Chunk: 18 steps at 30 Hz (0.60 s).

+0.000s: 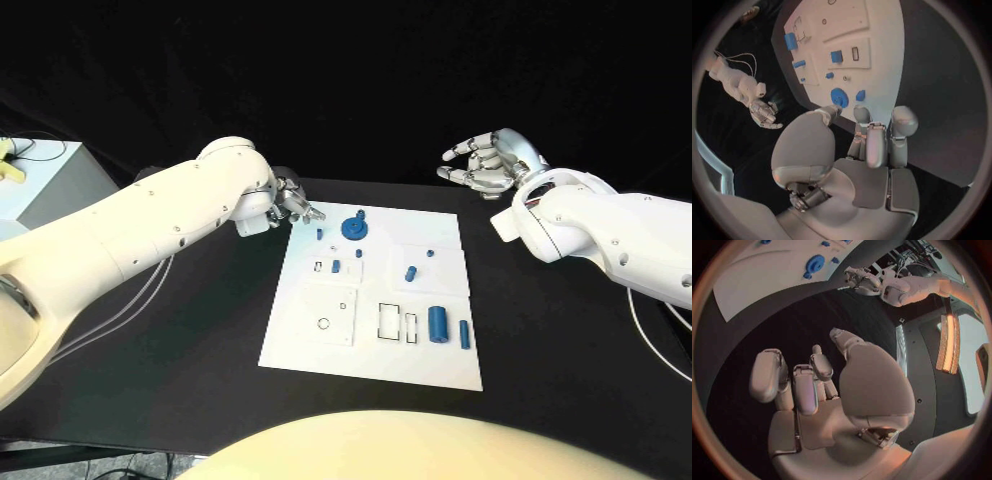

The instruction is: Assemble the parts on the task board

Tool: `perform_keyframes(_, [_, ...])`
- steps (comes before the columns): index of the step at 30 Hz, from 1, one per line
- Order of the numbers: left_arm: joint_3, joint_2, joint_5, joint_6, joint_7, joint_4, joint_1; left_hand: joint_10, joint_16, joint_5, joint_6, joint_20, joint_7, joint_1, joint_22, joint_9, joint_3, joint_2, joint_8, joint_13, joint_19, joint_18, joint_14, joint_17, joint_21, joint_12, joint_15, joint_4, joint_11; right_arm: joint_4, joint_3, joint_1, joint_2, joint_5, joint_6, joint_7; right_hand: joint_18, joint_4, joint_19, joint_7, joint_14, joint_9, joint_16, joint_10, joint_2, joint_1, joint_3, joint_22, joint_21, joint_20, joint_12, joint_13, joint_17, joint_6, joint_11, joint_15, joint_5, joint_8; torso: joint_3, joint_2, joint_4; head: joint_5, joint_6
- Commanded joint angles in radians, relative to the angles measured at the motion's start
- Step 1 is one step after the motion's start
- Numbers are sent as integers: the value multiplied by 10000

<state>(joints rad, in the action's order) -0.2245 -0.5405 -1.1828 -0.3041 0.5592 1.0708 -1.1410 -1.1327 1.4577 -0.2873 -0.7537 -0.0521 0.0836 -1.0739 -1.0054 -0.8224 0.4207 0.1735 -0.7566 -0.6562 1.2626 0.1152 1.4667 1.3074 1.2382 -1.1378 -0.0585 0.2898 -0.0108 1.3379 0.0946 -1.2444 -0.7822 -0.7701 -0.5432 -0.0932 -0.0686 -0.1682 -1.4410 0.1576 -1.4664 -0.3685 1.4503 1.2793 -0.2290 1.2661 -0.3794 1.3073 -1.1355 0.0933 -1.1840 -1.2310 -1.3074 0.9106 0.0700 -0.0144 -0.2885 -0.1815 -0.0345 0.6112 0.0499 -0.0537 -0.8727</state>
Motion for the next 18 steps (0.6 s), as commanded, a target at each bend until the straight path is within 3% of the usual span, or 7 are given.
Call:
perform_keyframes(1, [7,143,-460,-191,-87,-246,-22,77,-30,-30,65,-32,11,-105,-9,14,-63,17,47,-9,-51,23,390,611,-34,22,67,8,2,29,-5,3,0,-1,-20,-102,-141,-28,61,-10,-419,-13,-17,-48,75,-61,38,691,14,19,13,-6,-818,-92,9,94,-29,-67,-12,17,-11,6,1])
perform_keyframes(8, [94,382,-541,-189,-164,-694,-35,74,-13,-33,59,-40,15,-126,-26,27,-62,-15,64,-28,-42,19,399,640,-26,8,74,6,-3,56,-5,1,-14,-1,-37,-95,-141,-28,61,-10,-419,-13,-17,-48,75,-61,38,691,14,19,13,-6,-818,-92,9,94,-29,-67,-11,21,-8,16,1])
perform_keyframes(12, [148,528,-548,-181,-234,-880,-36,92,-22,-19,55,-50,29,-103,-16,45,-95,-20,86,-13,-49,22,392,623,-34,9,84,21,-15,66,-5,0,-1,-1,-33,-96,-144,-37,65,-9,-417,-15,-22,-48,81,-61,43,683,33,20,14,-4,-811,-104,10,95,-35,-75,-37,42,-27,13,1])
perform_keyframes(18, [241,684,-505,-177,-319,-1098,-37,119,-3,34,18,-93,66,152,-24,116,-332,-33,171,-43,-43,24,395,646,-37,-37,123,41,-56,68,-6,-1,20,6,-27,-105,-144,-37,65,-9,-417,-15,-22,-48,81,-61,43,683,33,20,14,-4,-811,-104,10,95,-35,-75,-38,56,-34,4,1])
